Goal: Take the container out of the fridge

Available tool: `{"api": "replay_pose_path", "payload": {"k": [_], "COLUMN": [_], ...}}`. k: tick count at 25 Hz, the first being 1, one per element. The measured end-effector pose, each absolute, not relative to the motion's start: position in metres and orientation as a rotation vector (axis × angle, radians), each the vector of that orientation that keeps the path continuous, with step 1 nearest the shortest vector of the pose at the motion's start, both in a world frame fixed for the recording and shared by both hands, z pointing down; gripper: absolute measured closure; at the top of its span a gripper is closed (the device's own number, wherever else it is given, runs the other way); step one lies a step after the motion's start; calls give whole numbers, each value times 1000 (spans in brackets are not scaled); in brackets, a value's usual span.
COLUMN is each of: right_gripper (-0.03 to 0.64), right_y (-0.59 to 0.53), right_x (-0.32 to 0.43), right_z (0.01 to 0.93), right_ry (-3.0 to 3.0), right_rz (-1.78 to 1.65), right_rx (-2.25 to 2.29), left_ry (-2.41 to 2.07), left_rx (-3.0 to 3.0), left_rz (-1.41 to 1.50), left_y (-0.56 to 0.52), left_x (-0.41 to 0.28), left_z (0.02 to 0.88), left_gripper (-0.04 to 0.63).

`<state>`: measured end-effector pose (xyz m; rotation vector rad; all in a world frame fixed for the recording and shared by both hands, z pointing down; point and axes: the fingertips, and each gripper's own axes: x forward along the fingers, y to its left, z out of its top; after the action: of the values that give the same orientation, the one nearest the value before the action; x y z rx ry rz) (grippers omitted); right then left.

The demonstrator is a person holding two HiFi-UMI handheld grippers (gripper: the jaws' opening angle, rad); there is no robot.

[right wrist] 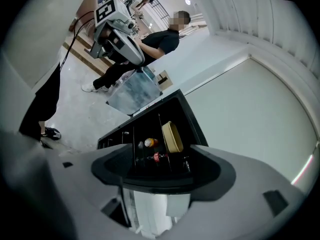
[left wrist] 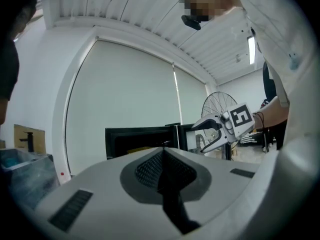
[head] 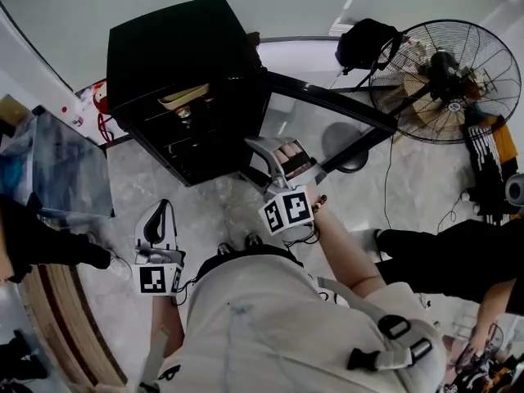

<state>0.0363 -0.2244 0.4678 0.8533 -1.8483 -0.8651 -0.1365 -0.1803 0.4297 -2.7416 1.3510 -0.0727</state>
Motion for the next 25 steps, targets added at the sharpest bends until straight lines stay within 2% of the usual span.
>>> {"api": "replay_pose_path", "payload": {"k": [9,25], "right_gripper": [276,276], "right_y": [-296,-432], "right_x": [10,-35], "right_z": [493,547], "right_ry": [-1829,-1843], "right_rz": [-921,-710], "right_rx": [710,668], "left_ry": [1472,1798], "left_rx": [-2702,-2545], "left_rz": [-123,-198], "left_y": [-169,-144], "left_x": [-168,-241], "left_z": [435,449], "left_gripper": [589,589]}}
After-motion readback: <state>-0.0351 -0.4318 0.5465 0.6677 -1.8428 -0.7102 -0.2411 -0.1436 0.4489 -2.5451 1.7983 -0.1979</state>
